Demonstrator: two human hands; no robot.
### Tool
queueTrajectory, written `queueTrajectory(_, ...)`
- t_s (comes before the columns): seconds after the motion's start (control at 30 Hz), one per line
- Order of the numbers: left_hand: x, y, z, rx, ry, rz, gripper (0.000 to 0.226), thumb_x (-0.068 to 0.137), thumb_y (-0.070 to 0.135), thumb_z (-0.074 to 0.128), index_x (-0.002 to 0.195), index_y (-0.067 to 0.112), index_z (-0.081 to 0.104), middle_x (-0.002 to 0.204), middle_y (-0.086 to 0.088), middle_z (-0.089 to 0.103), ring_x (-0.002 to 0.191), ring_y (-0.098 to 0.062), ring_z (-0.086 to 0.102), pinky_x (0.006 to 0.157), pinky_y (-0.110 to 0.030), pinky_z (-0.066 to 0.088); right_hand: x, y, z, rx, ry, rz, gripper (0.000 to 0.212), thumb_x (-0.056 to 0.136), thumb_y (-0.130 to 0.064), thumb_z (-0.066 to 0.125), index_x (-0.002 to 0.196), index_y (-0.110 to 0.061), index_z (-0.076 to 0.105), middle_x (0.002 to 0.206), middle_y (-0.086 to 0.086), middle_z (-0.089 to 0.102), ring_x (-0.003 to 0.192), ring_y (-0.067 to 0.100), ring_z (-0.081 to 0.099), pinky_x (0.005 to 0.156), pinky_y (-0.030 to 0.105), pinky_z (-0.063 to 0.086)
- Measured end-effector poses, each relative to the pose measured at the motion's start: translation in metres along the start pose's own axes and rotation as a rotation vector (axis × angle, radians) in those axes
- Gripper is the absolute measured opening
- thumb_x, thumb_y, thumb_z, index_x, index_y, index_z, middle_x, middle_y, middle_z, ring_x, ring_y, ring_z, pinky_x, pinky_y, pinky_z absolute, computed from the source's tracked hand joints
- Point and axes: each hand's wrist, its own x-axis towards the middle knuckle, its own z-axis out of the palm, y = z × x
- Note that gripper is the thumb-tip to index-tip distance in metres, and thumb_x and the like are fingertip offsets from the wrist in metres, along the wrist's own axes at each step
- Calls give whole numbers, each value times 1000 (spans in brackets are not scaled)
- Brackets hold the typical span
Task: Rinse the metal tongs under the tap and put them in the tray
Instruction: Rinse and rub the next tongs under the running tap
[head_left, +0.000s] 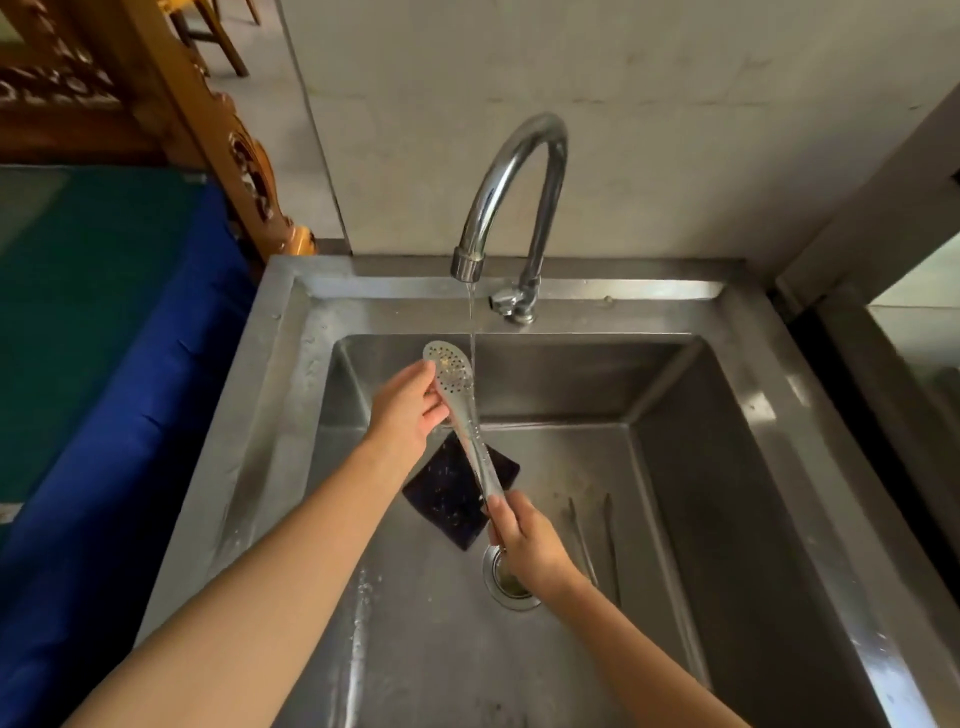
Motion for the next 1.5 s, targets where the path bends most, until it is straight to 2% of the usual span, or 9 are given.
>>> queueTrajectory(0.13,9,-1,12,85,-18,39,9,91,5,55,90,12,62,75,-1,70,69,-12,69,57,-23,57,24,-12,-9,-173,29,-35,38,96,-46,32,97,-14,53,82,3,64,73,20,59,67,34,46)
queueTrajectory(0.33,9,4,23,73,-53,128,19,91,8,55,109,6,61,90,-8,70,86,-20,69,77,-35,57,78,-73,-33,-135,428,-297,28,95,-43,32,85,-21,46,75,-10,54,70,12,55,55,25,35)
queueTrajectory(0.53,-3,-3,26,265,-63,255,14,92,16,55,88,18,68,80,-5,69,72,-17,66,58,-26,57,108,-106,-42,-167,374,-419,37,93,-48,42,78,-13,43,62,-4,53,56,15,50,54,33,40)
queueTrajectory(0.67,-5,-9,34,478,-27,383,23,97,30,43,87,21,62,85,-23,62,73,-30,60,66,-44,56,113,-114,-43,-68,344,-426,40,96,-38,43,59,-23,40,52,-9,44,47,4,40,50,24,33)
queueTrajectory(0.87,7,-5,43,510,18,547,32,98,36,39,75,29,60,71,0,64,61,-1,59,56,-13,47,106,-120,-33,96,306,-293,38,98,-37,37,75,-12,55,66,-1,57,61,14,55,61,31,45)
queueTrajectory(1.03,18,8,48,382,66,441,39,96,41,40,67,21,57,60,-2,56,58,-16,55,64,-35,45,99,-116,-21,122,389,-276,38,96,-38,43,64,-18,44,59,-5,50,50,7,45,49,23,35)
queueTrajectory(1.2,6,-11,45,587,-4,469,40,94,49,38,71,25,61,51,5,59,49,-8,57,44,-21,45,117,-134,-46,146,354,-210,38,98,-29,40,65,-14,50,63,1,53,59,16,52,65,36,46)
queueTrajectory(1.3,14,2,47,434,69,389,39,93,47,43,69,24,62,62,4,64,61,-11,62,60,-29,51,105,-135,-31,130,339,-217,35,97,-36,39,88,-6,55,86,15,66,81,32,63,77,47,52)
queueTrajectory(1.5,8,-8,46,426,59,340,42,93,50,43,67,23,63,53,5,58,52,-13,57,52,-28,45,104,-130,-41,-25,354,-223,38,98,-37,38,75,-10,50,73,6,58,68,22,55,65,35,44)
